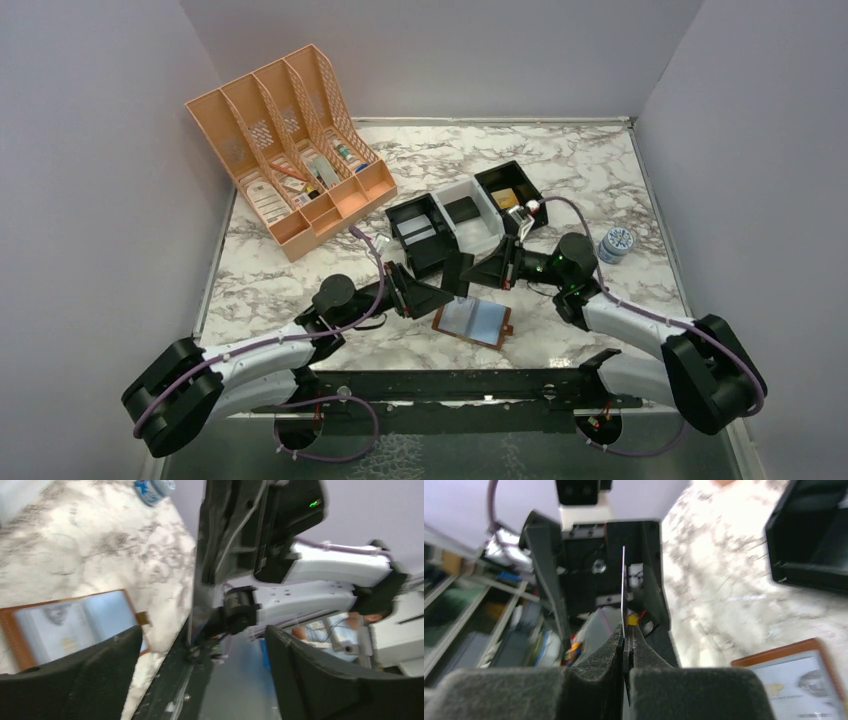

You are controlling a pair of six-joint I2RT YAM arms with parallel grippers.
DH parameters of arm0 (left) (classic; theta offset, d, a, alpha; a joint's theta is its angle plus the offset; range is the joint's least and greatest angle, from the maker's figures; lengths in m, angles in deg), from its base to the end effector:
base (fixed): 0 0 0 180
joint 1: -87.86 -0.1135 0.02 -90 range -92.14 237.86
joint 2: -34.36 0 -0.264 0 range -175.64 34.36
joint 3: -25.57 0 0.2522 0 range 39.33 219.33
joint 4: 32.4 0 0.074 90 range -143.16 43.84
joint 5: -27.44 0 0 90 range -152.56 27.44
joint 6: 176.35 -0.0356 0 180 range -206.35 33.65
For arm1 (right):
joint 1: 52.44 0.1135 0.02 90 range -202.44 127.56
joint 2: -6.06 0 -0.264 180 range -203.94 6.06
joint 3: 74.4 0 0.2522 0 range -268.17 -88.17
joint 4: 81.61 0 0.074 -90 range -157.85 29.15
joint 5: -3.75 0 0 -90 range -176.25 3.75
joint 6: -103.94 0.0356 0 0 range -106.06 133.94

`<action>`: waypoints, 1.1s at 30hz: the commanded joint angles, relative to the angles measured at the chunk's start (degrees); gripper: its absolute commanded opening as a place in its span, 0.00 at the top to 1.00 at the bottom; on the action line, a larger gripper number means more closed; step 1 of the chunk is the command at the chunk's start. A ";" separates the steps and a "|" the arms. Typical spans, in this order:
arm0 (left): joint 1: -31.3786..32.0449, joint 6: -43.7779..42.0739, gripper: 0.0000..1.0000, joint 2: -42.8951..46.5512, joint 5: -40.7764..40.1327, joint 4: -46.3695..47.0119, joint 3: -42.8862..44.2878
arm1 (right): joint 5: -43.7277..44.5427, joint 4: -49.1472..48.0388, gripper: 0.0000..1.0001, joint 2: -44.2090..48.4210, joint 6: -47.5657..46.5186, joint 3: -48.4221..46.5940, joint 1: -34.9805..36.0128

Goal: Take the credit cards out of the card holder

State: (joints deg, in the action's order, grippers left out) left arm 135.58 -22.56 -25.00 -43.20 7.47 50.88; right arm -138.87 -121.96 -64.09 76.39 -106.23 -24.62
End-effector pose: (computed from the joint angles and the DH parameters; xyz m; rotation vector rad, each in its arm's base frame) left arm 0.1268 -0.1570 0.2103 0.0821 1.7668 -1.7574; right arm 0.1847 0.1295 0.2088 -0.3267 1.8894 1.8485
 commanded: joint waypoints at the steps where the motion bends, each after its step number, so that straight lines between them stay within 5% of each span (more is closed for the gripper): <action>1: -0.84 -8.39 0.01 7.23 -7.72 -22.57 3.74 | 17.13 30.86 0.99 7.24 -19.24 -7.10 0.13; 4: -2.10 -12.54 0.01 11.12 -15.36 -40.46 7.74 | 29.45 41.22 0.99 9.65 -27.65 -11.16 0.13; 9: -3.90 -17.70 0.01 9.44 -25.05 -56.48 14.50 | 41.39 46.23 0.99 7.18 -37.09 -16.67 0.03; 19: -5.75 -14.85 0.01 -6.12 -35.78 -59.74 23.40 | 46.40 57.71 0.99 -10.00 -47.00 -33.37 0.13; 27: -8.01 -19.00 0.01 -18.72 -35.28 -59.97 31.09 | 41.59 61.85 0.99 -19.27 -50.79 -41.20 0.14; 33: -8.62 -19.36 0.01 -19.29 -36.68 -61.16 31.34 | 33.89 62.65 0.99 -21.15 -50.72 -42.30 0.14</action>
State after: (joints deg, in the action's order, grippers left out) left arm 127.56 -40.31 -44.84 -77.19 -51.98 81.22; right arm -98.52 -61.13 -84.22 27.06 -146.45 -24.65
